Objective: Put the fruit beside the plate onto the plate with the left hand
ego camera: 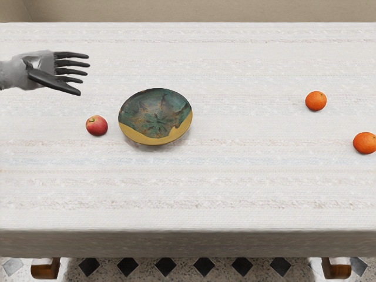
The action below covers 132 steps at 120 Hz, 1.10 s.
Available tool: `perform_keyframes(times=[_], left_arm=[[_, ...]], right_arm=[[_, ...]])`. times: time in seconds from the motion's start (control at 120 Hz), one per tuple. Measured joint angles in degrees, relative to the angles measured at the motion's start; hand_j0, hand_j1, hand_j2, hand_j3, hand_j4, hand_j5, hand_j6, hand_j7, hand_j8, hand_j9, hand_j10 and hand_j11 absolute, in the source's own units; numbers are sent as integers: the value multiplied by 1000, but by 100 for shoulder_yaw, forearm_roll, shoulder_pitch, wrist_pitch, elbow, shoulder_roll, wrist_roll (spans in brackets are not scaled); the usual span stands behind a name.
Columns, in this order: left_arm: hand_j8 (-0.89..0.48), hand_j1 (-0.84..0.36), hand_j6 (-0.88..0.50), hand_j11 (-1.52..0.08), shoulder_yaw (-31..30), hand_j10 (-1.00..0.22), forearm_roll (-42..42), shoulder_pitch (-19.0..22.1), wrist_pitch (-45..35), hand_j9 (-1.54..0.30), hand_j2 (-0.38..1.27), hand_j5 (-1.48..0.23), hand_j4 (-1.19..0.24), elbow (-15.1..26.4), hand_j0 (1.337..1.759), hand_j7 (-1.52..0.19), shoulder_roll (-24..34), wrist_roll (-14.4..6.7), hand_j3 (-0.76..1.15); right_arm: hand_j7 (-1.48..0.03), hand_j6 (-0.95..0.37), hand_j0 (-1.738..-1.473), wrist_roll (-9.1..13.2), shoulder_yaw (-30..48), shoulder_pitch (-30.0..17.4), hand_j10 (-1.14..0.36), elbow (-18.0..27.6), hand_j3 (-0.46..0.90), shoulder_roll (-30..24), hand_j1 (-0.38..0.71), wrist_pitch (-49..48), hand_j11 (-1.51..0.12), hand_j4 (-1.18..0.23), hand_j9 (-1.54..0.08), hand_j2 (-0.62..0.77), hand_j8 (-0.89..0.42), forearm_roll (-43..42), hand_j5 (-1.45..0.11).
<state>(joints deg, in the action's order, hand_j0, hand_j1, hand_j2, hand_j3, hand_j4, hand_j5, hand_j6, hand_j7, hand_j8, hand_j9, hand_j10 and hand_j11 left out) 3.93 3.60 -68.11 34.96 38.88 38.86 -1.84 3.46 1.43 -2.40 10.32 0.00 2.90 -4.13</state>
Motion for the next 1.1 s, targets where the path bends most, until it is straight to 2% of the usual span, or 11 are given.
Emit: perform_keyframes(times=[0.175,0.267,0.317,0.425,0.492,0.567,0.6,0.708,0.808,0.883,1.1], left_arm=[[-251,50,-251,-325,-2,-250,80,-36,4,-325,51,-325,-251,53,1658,-325,-45,-2,0],[-250,50,-251,-325,-6,-250,634,-358,4,-325,52,-325,-251,40,1658,-325,-48,-54,0],[-250,50,-250,-325,-32,-250,1004,-531,5,-325,52,-325,-251,68,1658,-325,-218,-227,0],[-251,50,-251,-325,-78,-251,1871,-968,5,-325,51,-325,-251,376,1658,-325,-323,-798,0],[-251,50,-251,-325,-94,-251,2303,-1078,5,-325,51,-325,-251,476,1658,-325,-255,-970,0],[-251,50,-252,-325,-133,-251,2640,-1079,5,-325,51,-325,-252,578,1658,-325,-128,-1068,0],[-251,50,-252,-325,-252,-251,2718,-1171,5,-325,51,-325,-251,743,1658,-325,84,-1093,0],[-250,50,-251,-325,-1375,-250,2523,-2102,5,-325,51,-325,-251,1787,1658,-325,615,-1131,0],[-251,50,-252,-325,-2236,-251,2403,-2380,-26,-325,51,-325,-251,2595,1658,-325,641,-1143,0],[-252,50,-252,-325,-2827,-251,2362,-2759,-478,-325,51,-325,-252,3138,1658,-325,630,-1147,0],[-252,50,-252,-325,-3907,-251,2261,-3370,-2027,-325,51,-325,-252,4009,1658,-325,580,-1142,0]], right_arm=[[-34,-26,-1658,4,-9,-24,-26,-7,0,0,-318,0,-34,-26,-34,-5,-26,0,-34],[-34,-26,-1658,15,-19,-42,-26,-6,0,0,-318,0,-34,-26,-34,-5,-26,0,-34],[-34,-26,-1658,18,-23,-48,-26,-5,0,0,-318,0,-34,-26,-34,-5,-26,0,-34],[-34,-26,-1658,21,-27,-54,-26,-6,0,0,-318,0,-34,-26,-34,-5,-26,0,-34],[-34,-26,-1658,22,-28,-56,-26,-6,0,0,-318,0,-34,-26,-34,-5,-26,0,-34],[-34,-26,-1658,22,-28,-55,-26,-6,0,0,-318,0,-34,-26,-34,-5,-26,0,-34],[-34,-26,-1658,22,-29,-54,-26,-5,0,0,-318,0,-34,-26,-34,-5,-26,0,-34],[-34,-26,-1658,23,-29,-56,-26,-4,0,0,-318,0,-34,-26,-34,-5,-26,0,-34],[-34,-26,-1658,23,-29,-56,-26,-6,0,0,-318,0,-34,-26,-34,-5,-26,0,-34],[-34,-26,-1658,23,-29,-55,-26,-6,0,0,-318,0,-34,-26,-34,-5,-26,0,-34],[-34,-26,-1658,23,-29,-56,-26,-6,0,0,-318,0,-34,-26,-34,-5,-26,0,-34]])
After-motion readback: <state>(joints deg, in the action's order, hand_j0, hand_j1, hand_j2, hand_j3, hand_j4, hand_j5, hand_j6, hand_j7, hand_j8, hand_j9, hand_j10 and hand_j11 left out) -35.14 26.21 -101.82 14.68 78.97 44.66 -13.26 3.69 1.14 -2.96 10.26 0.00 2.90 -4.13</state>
